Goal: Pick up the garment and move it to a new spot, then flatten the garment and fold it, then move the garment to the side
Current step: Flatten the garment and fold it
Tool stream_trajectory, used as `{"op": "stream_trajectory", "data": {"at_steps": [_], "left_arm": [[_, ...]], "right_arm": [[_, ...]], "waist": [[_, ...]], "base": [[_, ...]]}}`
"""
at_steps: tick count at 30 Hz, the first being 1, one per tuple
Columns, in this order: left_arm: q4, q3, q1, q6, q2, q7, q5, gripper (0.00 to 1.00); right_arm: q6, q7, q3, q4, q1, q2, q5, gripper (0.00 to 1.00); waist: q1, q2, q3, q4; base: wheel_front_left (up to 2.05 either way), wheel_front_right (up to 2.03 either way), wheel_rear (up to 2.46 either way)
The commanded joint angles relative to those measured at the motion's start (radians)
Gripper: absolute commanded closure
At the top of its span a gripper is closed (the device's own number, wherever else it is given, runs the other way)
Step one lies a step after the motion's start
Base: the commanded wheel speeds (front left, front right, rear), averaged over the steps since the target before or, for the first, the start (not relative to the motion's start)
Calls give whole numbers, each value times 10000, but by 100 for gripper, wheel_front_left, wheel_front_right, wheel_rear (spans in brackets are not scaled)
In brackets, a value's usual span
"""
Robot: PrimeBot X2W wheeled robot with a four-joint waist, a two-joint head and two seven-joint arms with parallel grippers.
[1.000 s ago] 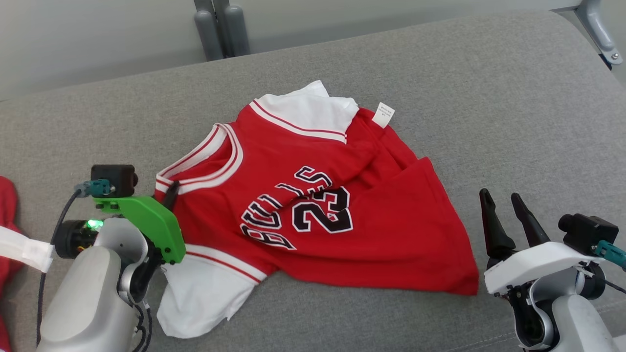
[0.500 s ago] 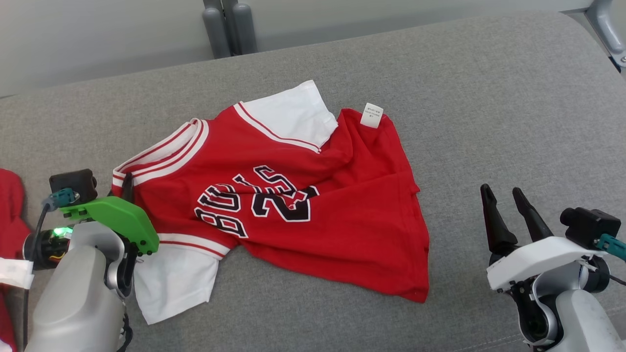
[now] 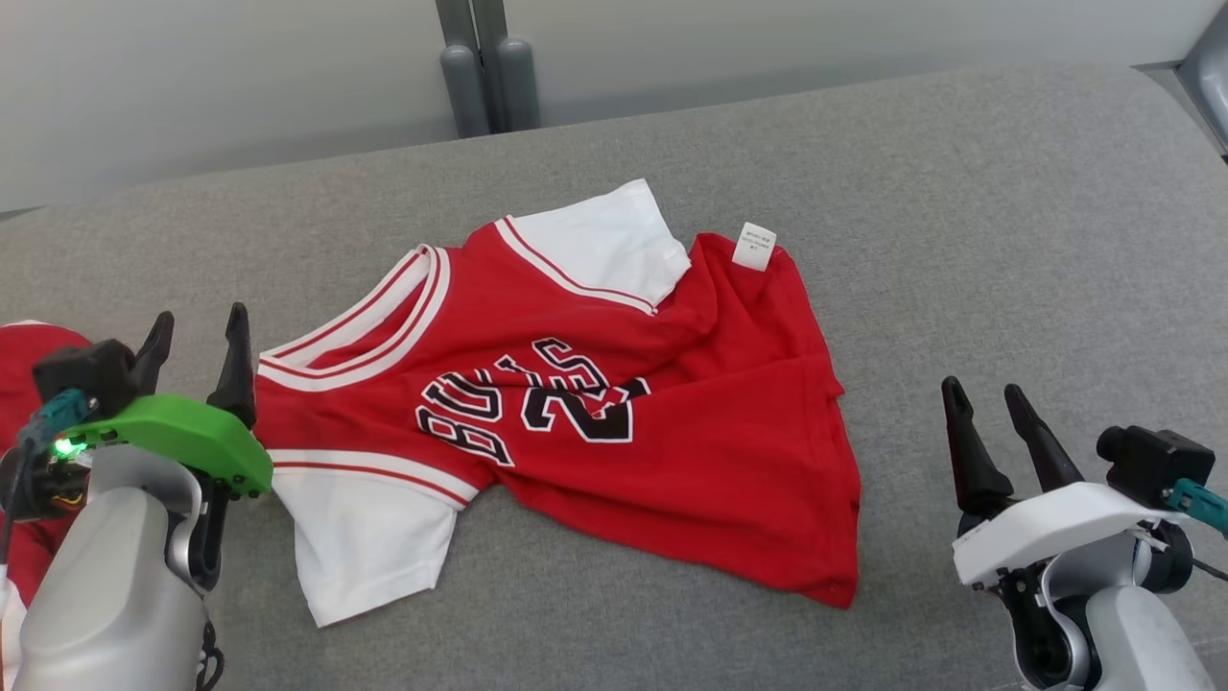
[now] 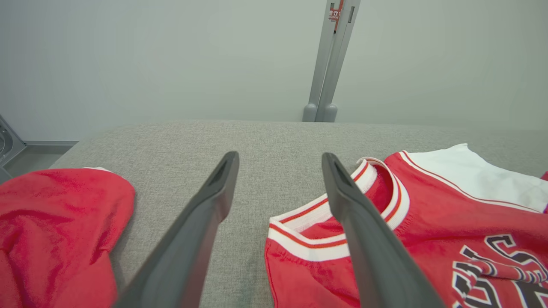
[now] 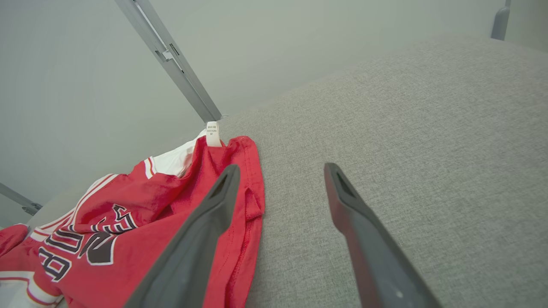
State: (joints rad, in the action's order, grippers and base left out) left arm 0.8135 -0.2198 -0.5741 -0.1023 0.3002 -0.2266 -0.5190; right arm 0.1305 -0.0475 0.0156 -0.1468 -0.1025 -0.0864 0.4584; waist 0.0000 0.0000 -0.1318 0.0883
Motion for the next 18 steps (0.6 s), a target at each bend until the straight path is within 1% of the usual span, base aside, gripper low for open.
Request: {"op": "stream_trajectory", "data": {"at_steps": [1,5,9,15,18], "left_arm": [[-267,84,330,-3,150,-138,-81,0],[-1585,461,1175,250,242,-339,-96,0],[-3257,900,2204,606,250,-385,150,0],[-5856,1530,4012,1028,40,-385,780,0],[-6687,1761,4725,1132,-151,-376,1056,0]], "right_arm": [[5,-103,43,-10,162,-20,17,0],[5,-410,98,83,251,-24,-38,0],[5,-755,130,168,402,-1,-89,0],[5,-1359,163,500,576,6,-289,0],[5,-1572,202,685,735,11,-420,0]], "waist": [[0,0,198,-142],[0,0,510,-312],[0,0,861,-498],[0,0,1162,-650],[0,0,1233,-750]], "base": [[0,0,0],[0,0,0],[0,0,0],[0,0,0],[0,0,0]]}}
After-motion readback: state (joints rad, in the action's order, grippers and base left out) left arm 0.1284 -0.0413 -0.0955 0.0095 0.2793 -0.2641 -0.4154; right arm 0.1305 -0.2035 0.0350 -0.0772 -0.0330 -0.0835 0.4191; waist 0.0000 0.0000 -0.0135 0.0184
